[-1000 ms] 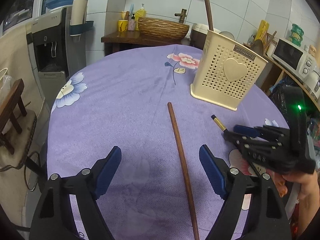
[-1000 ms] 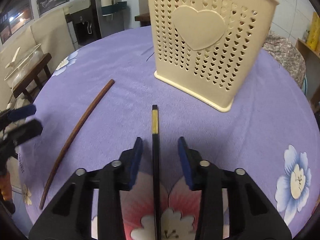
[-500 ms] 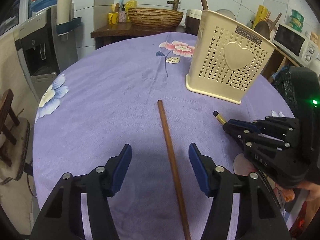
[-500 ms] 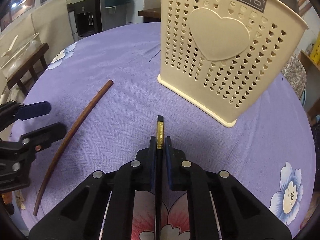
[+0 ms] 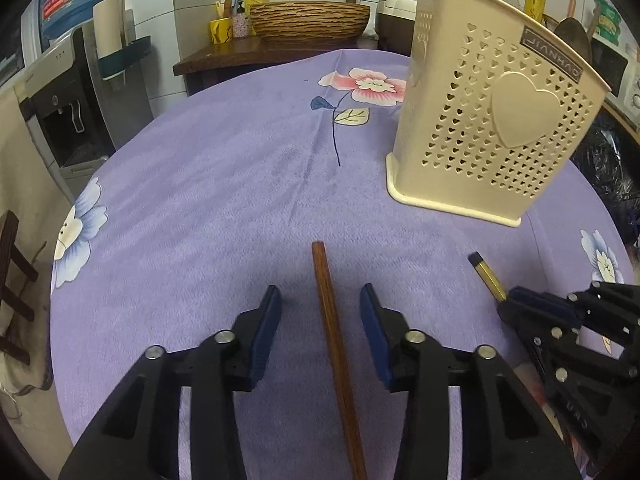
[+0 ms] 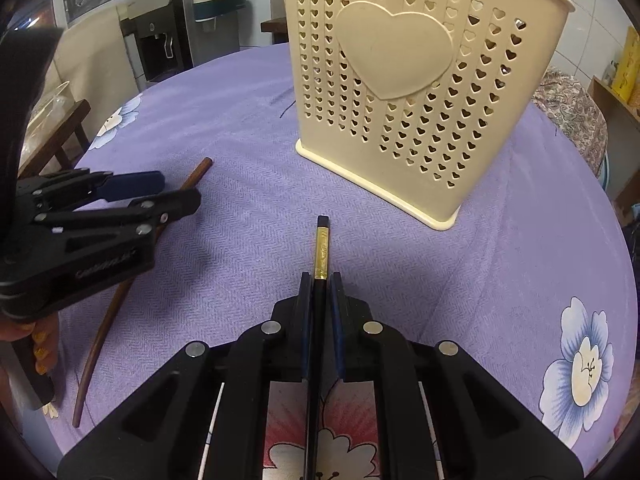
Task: Organize utensils
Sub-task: 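Grasp the black-and-gold chopstick with right tool while left tool grasps the brown chopstick, then lift both chopsticks upright and lower them into the cream holder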
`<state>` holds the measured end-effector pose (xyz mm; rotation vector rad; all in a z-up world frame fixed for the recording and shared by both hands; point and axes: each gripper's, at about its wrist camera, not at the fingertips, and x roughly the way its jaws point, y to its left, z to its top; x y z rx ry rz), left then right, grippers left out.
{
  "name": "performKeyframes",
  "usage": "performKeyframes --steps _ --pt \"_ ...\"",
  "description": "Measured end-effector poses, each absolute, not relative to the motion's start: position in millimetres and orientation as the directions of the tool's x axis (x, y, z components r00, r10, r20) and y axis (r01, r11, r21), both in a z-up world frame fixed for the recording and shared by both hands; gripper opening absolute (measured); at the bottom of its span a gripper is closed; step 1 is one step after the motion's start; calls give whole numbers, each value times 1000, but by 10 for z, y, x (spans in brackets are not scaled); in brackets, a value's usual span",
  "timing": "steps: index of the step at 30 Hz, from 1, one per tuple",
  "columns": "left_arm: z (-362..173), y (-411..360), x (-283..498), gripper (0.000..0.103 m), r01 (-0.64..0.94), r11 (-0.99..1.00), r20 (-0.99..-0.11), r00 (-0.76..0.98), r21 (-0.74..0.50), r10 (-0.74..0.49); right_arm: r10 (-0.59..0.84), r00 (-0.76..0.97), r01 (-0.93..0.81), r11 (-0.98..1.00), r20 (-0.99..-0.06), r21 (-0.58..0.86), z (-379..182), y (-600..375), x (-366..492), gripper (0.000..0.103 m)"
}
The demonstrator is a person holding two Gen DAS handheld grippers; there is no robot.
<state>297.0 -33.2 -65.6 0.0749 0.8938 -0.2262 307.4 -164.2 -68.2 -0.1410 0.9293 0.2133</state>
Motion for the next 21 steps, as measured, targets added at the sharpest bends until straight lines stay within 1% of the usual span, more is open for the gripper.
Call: performKeyframes --steps 1,2,6,14,18,21 --pt "-657 -338 2985 29 222 975 -779 607 -22 -156 121 579 -243 970 -806 -29 -681 -1642 3076 10" --pt "-654 -347 2997 28 221 975 -779 608 -21 -155 120 578 -243 970 -807 -30 -680 -1643 3078 10" --pt "-665 -402 3018 9 217 976 -773 621 10 -130 114 579 -247 968 -807 -41 -678 -1642 3066 10" --pt "-666 -445 2980 9 222 975 -775 619 16 -129 115 582 -248 968 -805 -42 -689 -1601 3076 8" --pt "-661 -448 3020 9 224 975 -775 617 5 -138 140 585 -245 969 -799 -10 -693 -1653 3069 8" --pt "-626 -416 3022 9 227 973 -771 615 -29 -167 161 593 -239 971 -789 18 -676 -1701 3044 8"
